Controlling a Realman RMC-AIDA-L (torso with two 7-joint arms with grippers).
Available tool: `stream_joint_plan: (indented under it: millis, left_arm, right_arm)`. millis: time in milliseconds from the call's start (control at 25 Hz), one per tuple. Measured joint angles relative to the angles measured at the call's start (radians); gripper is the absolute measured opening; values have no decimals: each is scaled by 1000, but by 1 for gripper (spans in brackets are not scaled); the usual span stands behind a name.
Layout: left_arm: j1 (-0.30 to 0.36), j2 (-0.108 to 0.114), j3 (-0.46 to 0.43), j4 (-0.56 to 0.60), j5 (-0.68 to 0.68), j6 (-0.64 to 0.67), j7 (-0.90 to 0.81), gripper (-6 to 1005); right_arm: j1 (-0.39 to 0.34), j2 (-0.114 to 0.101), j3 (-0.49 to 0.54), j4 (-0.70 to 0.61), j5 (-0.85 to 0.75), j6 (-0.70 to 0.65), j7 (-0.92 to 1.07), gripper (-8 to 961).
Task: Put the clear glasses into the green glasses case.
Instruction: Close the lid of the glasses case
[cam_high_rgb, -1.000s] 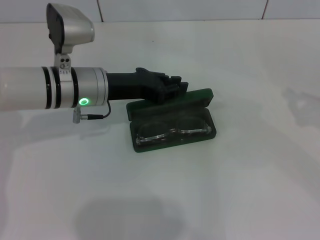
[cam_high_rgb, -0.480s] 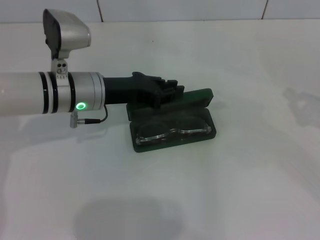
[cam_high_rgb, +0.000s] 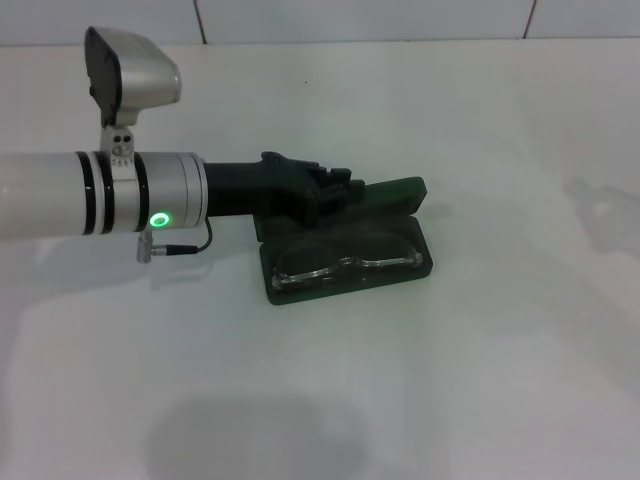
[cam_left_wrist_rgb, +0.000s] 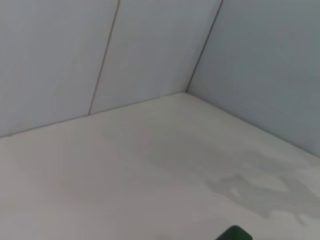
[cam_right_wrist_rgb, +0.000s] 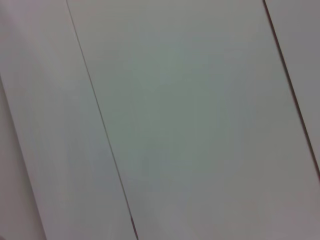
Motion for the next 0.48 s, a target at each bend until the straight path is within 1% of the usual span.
stream_joint_plan:
  millis: [480]
  left_arm:
    - [10, -3, 3, -2, 12, 29, 16, 269]
  right_arm:
    - [2, 0, 0, 25, 0, -6, -13, 85]
